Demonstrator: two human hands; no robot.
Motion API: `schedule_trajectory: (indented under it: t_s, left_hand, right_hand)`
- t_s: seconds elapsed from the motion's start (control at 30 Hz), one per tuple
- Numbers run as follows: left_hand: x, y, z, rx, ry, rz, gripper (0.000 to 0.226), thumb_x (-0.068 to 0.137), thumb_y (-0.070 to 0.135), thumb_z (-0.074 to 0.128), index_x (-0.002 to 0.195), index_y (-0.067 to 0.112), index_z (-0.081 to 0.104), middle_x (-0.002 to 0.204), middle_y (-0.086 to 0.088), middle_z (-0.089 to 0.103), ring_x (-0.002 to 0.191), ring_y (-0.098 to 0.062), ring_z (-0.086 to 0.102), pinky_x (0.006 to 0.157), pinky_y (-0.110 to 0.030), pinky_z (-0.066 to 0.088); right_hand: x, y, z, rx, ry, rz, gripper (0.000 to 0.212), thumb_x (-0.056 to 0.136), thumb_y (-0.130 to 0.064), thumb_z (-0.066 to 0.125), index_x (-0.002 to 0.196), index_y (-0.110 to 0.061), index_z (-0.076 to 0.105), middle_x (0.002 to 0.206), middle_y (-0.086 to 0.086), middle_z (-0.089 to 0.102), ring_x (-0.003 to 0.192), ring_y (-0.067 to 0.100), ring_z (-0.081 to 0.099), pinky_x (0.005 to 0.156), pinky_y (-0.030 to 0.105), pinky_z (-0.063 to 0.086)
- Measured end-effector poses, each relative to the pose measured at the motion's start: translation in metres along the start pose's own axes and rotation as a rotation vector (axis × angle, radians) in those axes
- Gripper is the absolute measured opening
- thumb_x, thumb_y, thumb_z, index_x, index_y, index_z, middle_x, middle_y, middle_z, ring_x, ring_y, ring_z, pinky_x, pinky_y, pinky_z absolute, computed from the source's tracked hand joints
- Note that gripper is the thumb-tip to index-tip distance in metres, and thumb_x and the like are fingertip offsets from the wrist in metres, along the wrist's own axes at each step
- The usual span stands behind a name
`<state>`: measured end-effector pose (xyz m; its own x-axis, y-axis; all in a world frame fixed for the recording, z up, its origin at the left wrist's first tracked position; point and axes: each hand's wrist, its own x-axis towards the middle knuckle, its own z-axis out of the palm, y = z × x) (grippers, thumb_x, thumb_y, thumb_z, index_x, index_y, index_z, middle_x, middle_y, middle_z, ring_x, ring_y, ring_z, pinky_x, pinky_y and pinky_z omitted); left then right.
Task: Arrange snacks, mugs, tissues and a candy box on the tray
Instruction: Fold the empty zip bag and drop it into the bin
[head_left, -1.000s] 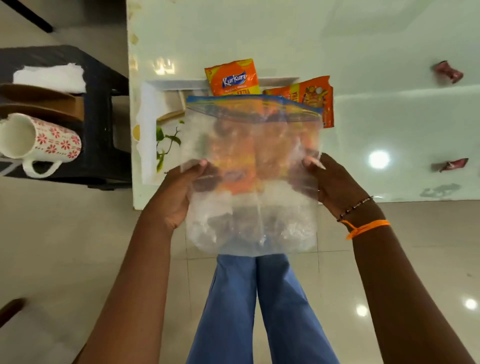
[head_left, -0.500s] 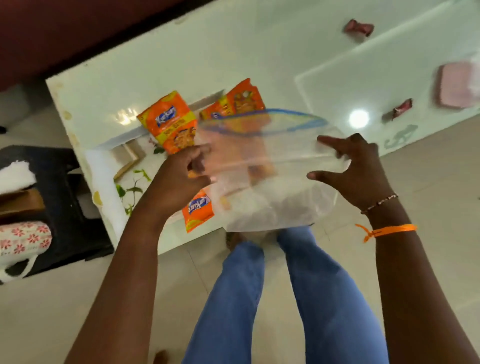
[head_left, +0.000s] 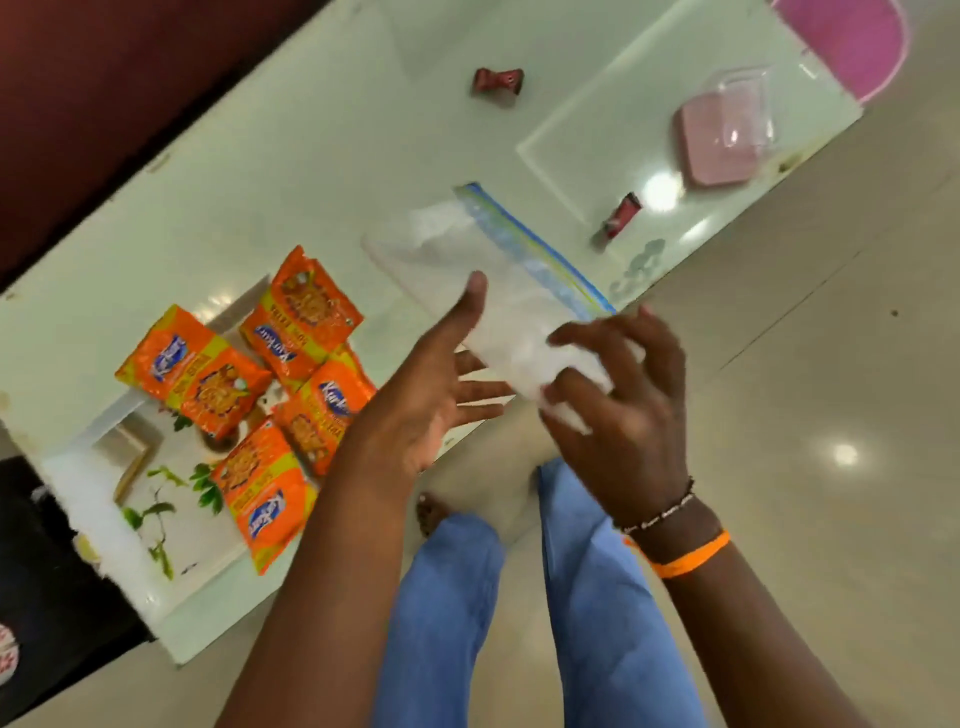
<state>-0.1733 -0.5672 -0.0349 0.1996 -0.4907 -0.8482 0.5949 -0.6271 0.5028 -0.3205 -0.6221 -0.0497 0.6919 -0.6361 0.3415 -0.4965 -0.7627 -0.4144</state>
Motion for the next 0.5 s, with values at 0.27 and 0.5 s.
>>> schedule_trajectory:
  t_s: [0.27,0.5]
  left_hand:
    - [0.059,0.028,0.123,-0.035,-0.057,0.146,0.040,0.088,0.005,0.052,0.126,0.016,0.051,0.097,-0.004,0.073,0.076,-0.020,0.071,0.065,-0.029,0.058]
    - [0.097,0.047,0.195,0.087,-0.307,0.142,0.046,0.088,0.001,0.050,0.129,0.023,0.048,0.095,-0.003,0.075,0.082,-0.022,0.072,0.062,-0.030,0.058]
  right_hand:
    - [0.015,0.111,-0.065,0.282,-0.039,0.434,0.028,0.085,-0.038,0.055,0.099,-0.017,0.066,0.111,-0.002,0.059,0.110,0.019,0.049,0.102,0.023,0.029]
    - [0.044,0.244,-0.093,0.989,-0.365,1.141,0.043,0.073,-0.045,0.067,0.105,-0.019,0.054,0.098,-0.003,0.054,0.091,0.003,0.052,0.081,0.018,0.042]
